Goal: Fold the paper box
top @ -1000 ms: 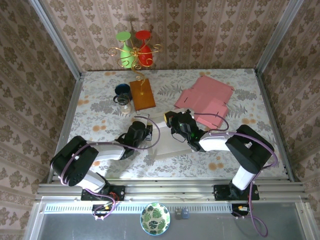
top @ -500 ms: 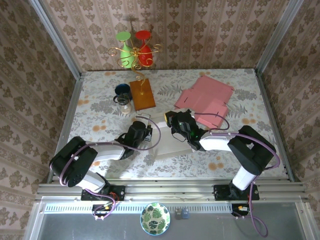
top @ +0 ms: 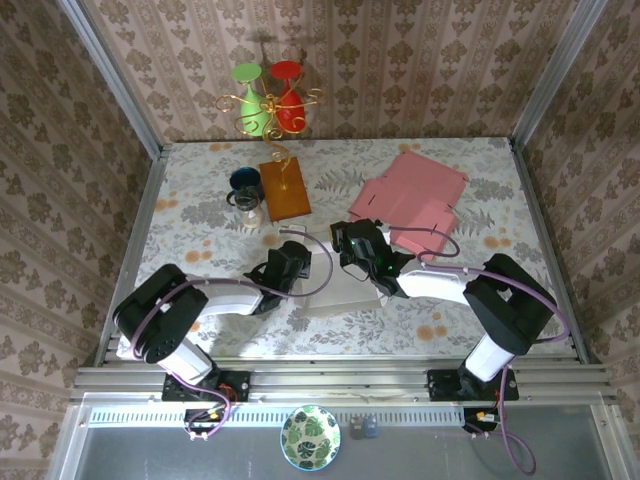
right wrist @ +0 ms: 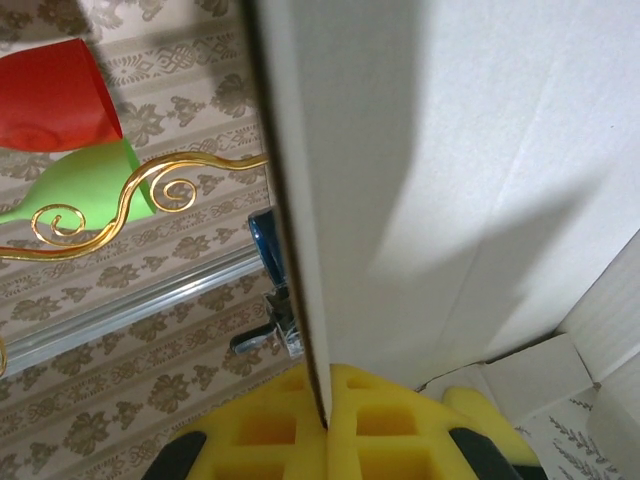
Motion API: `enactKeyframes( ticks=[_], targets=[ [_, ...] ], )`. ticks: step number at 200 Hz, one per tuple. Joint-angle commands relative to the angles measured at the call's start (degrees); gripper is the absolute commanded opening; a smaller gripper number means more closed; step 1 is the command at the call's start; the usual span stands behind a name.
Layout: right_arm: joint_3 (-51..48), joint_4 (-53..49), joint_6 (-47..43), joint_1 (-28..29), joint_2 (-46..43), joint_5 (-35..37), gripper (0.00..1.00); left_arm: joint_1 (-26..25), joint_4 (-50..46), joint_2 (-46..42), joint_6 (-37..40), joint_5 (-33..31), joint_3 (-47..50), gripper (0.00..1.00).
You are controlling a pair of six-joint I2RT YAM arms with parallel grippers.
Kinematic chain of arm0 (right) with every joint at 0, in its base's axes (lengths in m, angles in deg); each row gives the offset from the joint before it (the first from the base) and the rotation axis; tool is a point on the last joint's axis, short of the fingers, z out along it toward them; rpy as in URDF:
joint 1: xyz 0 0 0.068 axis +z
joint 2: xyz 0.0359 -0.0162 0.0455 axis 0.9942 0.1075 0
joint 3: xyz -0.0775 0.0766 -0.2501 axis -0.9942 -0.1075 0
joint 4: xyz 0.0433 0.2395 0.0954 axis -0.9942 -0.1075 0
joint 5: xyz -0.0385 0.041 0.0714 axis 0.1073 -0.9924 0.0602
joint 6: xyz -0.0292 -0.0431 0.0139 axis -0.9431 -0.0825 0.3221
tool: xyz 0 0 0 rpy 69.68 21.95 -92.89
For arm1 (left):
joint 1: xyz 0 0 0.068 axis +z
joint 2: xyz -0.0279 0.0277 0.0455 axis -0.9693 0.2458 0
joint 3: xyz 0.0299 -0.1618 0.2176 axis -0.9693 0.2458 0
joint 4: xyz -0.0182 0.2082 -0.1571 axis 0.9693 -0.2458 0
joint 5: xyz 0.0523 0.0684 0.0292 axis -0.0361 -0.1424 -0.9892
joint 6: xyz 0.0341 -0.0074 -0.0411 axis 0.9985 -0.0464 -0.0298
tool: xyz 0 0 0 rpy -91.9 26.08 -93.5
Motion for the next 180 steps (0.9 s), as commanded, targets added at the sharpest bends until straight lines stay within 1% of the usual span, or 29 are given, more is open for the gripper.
enactKeyframes(
  ticks=[1, 36, 66, 108, 123, 132, 149, 154, 166, 180],
  targets=[
    [-1.2, -6.8, 1.4, 3.4, 0.2, -5.0, 0.00, -1.7, 6.3, 0.4, 0.0, 4.7, -2.6, 0.00],
    [-1.5, -6.7, 1.1, 3.3, -0.2, -5.1, 0.00, -1.0, 5.6, -0.5, -0.9, 4.3, -1.5, 0.00],
    [0.0, -8.2, 0.0, 3.3, 0.0, -5.9, 0.00, -0.4, 0.2, -0.5, -3.2, 3.8, -3.9, 0.00],
    [1.1, -10.3, -1.8, 2.8, -0.8, -6.3, 0.00, 1.4, -3.9, -1.1, -5.3, 5.7, -5.8, 0.00],
    [1.7, -11.8, -3.0, 2.3, -1.4, -6.8, 0.00, 1.7, -4.4, -1.7, -5.1, 5.4, -5.5, 0.00],
    [2.1, -12.9, -4.0, 2.0, -2.0, -7.0, 0.04, 1.9, -4.9, -2.0, -4.7, 5.3, -5.5, 0.00],
    [3.0, -15.7, -6.5, 1.1, -3.4, -7.2, 0.16, 2.2, -5.7, -3.0, -4.2, 5.6, -5.5, 0.00],
    [3.3, -16.6, -7.4, 0.9, -4.1, -7.1, 0.21, 2.4, -5.9, -3.3, -3.9, 5.6, -5.5, 0.00],
    [3.4, -17.5, -8.7, 0.3, -5.3, -6.8, 0.30, 2.5, -6.3, -4.0, -3.0, 5.9, -5.4, 0.00],
    [4.1, -18.5, -11.5, -0.7, -7.2, -6.8, 0.44, 2.9, -7.0, -4.7, -2.5, 6.5, -5.3, 0.00]
  ],
)
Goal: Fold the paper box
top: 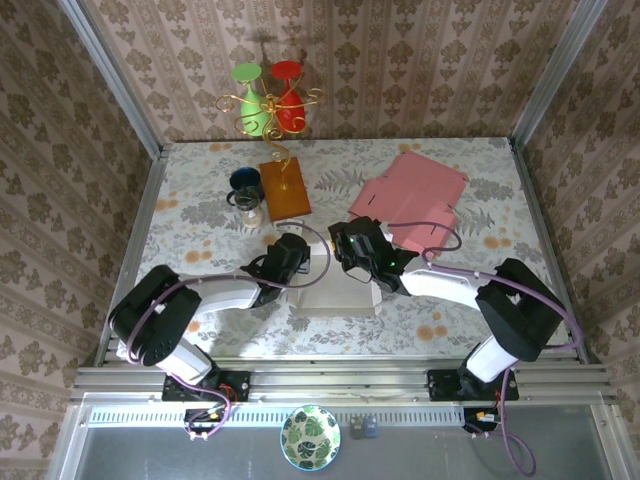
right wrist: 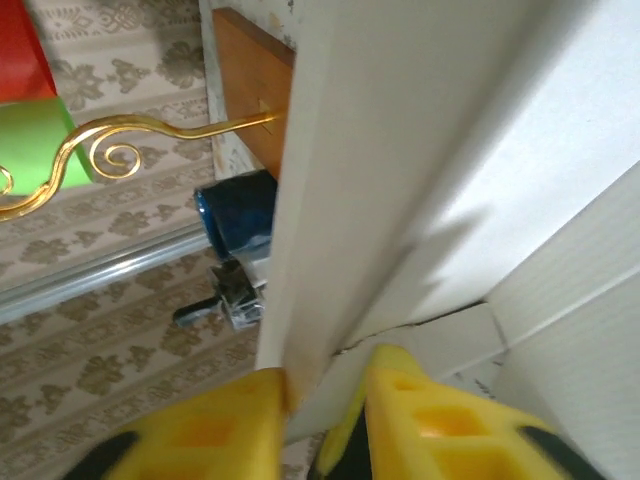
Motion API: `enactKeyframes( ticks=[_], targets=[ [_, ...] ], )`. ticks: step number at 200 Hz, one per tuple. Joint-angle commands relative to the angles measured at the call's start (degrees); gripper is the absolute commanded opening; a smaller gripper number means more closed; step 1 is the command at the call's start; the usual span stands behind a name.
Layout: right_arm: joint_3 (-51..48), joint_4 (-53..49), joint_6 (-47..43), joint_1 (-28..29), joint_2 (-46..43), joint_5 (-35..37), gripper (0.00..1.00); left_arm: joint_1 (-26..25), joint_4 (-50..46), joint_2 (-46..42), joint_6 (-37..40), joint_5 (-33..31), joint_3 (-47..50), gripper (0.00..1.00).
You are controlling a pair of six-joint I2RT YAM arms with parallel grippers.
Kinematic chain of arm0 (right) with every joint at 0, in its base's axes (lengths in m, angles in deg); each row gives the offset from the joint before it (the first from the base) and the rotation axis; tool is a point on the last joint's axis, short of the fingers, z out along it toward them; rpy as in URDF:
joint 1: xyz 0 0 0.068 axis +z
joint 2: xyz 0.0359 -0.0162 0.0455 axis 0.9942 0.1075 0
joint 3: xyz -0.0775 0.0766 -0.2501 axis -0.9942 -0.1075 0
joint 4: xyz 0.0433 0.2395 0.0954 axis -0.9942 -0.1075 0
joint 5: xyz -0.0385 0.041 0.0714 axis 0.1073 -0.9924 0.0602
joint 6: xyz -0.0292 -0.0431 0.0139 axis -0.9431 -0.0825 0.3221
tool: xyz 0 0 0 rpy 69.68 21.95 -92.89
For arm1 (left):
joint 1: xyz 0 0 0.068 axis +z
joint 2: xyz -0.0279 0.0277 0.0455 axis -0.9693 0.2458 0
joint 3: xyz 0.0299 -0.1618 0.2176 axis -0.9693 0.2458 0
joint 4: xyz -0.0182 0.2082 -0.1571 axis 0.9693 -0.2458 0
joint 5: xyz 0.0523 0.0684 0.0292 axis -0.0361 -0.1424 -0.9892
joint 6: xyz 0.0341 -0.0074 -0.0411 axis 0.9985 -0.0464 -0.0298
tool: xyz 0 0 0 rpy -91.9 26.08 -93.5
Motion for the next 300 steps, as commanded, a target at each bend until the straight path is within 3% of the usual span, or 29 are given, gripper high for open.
enactKeyframes(
  ticks=[1, 32, 70, 139, 190, 215, 256, 300],
  targets=[
    [2.0, -6.9, -6.0, -0.9, -3.6, -2.9, 0.45, 0.7, 0.1, -2.8, 1.1, 2.0, -2.3, 0.00],
    [6.5, -13.9, -14.5, -3.5, -8.5, -3.7, 0.65, 2.4, -2.8, -5.3, 1.5, 4.4, -2.9, 0.00],
    [11.8, -24.4, -24.8, -9.8, -15.7, -6.3, 0.76, 6.6, -10.2, -8.1, -0.9, 12.3, -6.7, 0.00],
    [22.0, -42.9, -48.3, -26.1, -19.2, -18.5, 0.65, 14.8, -15.2, -9.4, -7.0, 30.5, -11.6, 0.00],
    [22.5, -43.3, -66.0, -35.6, -17.6, -34.8, 0.47, 22.0, -17.4, -6.6, -9.4, 49.3, -15.8, 0.00],
    [22.9, -42.9, -73.4, -37.4, -15.3, -39.6, 0.40, 24.4, -19.0, -5.0, -8.9, 55.9, -17.9, 0.00],
    [25.7, -40.2, -79.0, -37.8, -10.6, -49.3, 0.42, 26.2, -21.6, -2.2, -6.9, 59.9, -20.9, 0.00],
    [29.3, -38.4, -79.9, -37.4, -5.2, -54.2, 0.45, 26.9, -22.4, 0.6, -5.9, 62.4, -23.5, 0.00]
  ],
)
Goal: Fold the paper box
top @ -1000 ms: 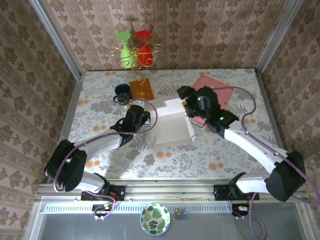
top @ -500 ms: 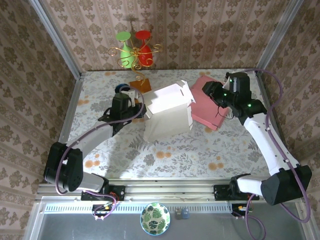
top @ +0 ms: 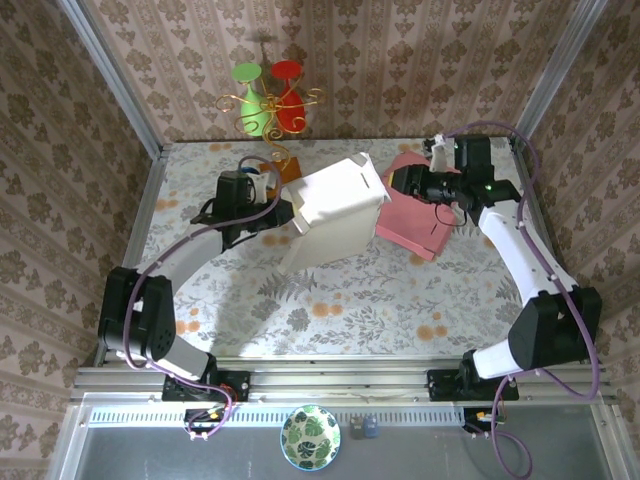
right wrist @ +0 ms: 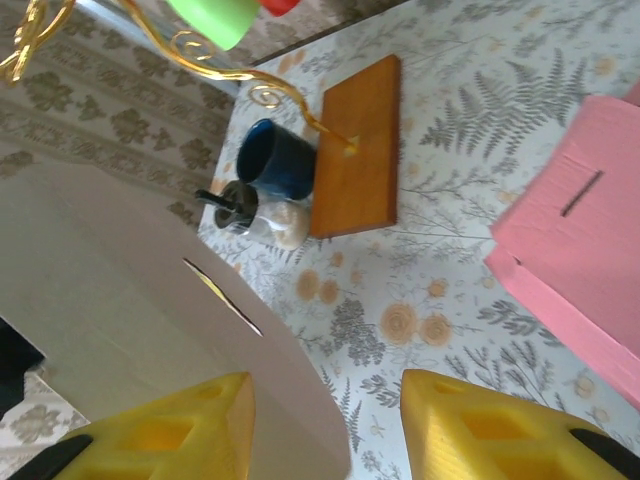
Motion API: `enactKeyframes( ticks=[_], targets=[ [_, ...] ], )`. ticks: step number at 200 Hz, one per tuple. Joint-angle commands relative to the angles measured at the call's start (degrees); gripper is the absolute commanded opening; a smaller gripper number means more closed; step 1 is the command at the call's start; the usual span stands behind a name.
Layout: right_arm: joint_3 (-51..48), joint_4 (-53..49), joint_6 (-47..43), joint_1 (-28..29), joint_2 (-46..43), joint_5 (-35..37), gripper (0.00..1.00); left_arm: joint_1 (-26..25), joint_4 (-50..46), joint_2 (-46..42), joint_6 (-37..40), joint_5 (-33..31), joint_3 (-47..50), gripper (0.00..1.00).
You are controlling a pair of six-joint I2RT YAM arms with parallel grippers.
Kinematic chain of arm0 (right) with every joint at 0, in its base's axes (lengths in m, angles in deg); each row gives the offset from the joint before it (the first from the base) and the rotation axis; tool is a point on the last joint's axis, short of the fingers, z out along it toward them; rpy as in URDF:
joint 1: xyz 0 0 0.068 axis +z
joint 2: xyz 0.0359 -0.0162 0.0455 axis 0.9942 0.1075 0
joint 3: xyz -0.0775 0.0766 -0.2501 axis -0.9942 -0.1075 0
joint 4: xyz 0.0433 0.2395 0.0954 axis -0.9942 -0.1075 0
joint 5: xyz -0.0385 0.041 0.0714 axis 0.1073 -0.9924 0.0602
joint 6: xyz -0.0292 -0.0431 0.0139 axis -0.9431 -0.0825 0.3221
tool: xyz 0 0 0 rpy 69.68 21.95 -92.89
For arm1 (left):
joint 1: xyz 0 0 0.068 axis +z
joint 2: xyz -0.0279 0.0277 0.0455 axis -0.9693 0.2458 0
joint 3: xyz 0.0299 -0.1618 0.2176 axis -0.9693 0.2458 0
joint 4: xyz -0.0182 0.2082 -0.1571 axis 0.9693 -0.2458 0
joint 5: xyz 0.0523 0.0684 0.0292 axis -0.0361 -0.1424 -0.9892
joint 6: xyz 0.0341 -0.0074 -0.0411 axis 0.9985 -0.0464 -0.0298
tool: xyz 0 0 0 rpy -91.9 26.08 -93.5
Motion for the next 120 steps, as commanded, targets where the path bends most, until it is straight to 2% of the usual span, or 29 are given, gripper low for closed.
enactKeyframes(
  ticks=[1, 120],
  targets=[
    [3.3, 1.8, -3.1, 0.3, 1.5, -6.0, 0.45, 0.9, -1.0, 1.4, 1.5, 4.5, -2.8, 0.00],
    [8.7, -1.2, -7.4, 2.0, 4.9, -7.2, 0.47, 0.9, -2.5, 4.2, 2.8, 7.1, -6.1, 0.00]
  ],
)
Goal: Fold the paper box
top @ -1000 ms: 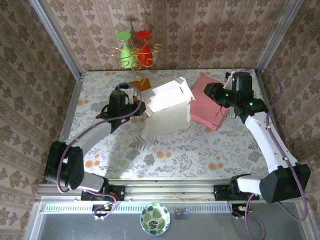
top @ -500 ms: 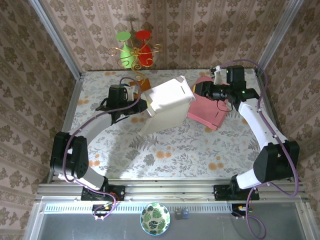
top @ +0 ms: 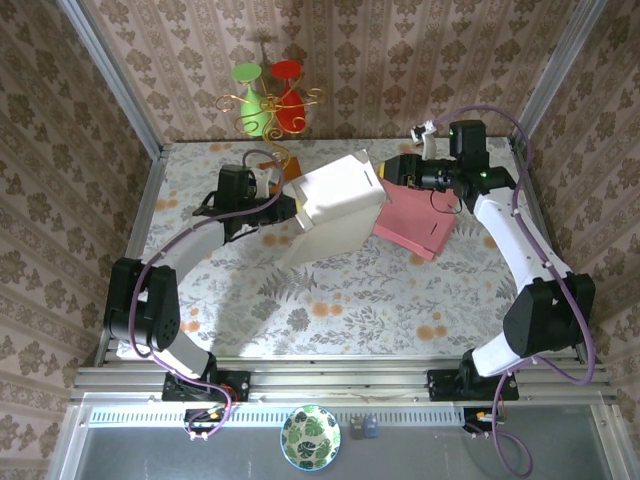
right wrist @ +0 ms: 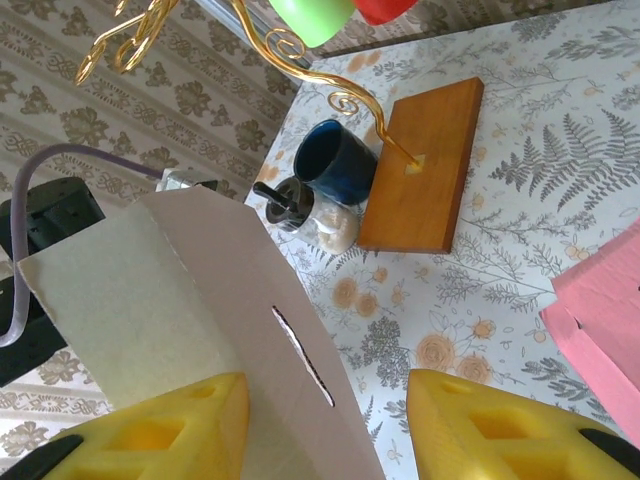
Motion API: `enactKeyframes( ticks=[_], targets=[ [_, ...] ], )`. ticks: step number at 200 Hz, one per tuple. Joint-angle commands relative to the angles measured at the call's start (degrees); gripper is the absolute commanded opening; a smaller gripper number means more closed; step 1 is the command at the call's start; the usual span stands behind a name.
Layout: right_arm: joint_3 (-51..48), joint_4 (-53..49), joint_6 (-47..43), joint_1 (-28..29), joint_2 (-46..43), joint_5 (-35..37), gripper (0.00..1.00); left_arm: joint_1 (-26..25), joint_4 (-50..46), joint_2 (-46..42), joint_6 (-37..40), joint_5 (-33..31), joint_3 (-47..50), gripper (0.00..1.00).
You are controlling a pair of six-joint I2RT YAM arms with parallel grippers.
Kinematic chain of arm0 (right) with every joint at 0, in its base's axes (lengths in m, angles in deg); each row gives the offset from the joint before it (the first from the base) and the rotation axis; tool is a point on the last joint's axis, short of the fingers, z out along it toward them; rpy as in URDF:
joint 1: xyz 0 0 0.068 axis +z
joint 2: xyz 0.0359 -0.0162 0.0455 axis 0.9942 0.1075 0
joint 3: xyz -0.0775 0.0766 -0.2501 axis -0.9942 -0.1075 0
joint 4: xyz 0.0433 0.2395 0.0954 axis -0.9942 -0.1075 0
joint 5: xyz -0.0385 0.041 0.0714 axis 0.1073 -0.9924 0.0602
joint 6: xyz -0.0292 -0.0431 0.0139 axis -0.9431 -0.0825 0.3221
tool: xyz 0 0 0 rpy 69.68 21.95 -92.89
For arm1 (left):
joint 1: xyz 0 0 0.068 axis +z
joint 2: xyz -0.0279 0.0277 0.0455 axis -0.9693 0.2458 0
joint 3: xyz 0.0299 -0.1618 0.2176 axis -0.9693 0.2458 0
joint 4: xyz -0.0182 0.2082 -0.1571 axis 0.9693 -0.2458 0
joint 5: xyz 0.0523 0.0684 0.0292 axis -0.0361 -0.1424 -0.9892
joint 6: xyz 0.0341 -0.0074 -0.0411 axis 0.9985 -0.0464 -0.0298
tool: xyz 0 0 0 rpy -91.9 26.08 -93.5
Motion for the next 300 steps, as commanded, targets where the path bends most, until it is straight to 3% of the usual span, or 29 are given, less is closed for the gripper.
enactKeyframes(
  ticks=[1, 149, 204, 300],
  targets=[
    [2.2, -1.4, -1.8, 0.6, 0.8, -2.0, 0.47, 0.3, -1.0, 1.0, 1.4, 2.1, -2.3, 0.00],
    [2.0, -2.7, -5.3, 2.8, -3.2, 1.0, 0.51, 0.1, -0.8, 0.9, 0.6, 3.9, -2.8, 0.00],
    [3.0, -2.7, -5.4, 2.8, -2.0, 0.9, 0.47, 0.2, -1.0, 0.9, 0.6, 4.9, -3.2, 0.00],
    [0.1, -1.4, -3.7, 1.1, -7.2, -0.2, 0.55, 0.2, -0.1, 0.8, -0.8, 6.2, -2.5, 0.00]
  ],
)
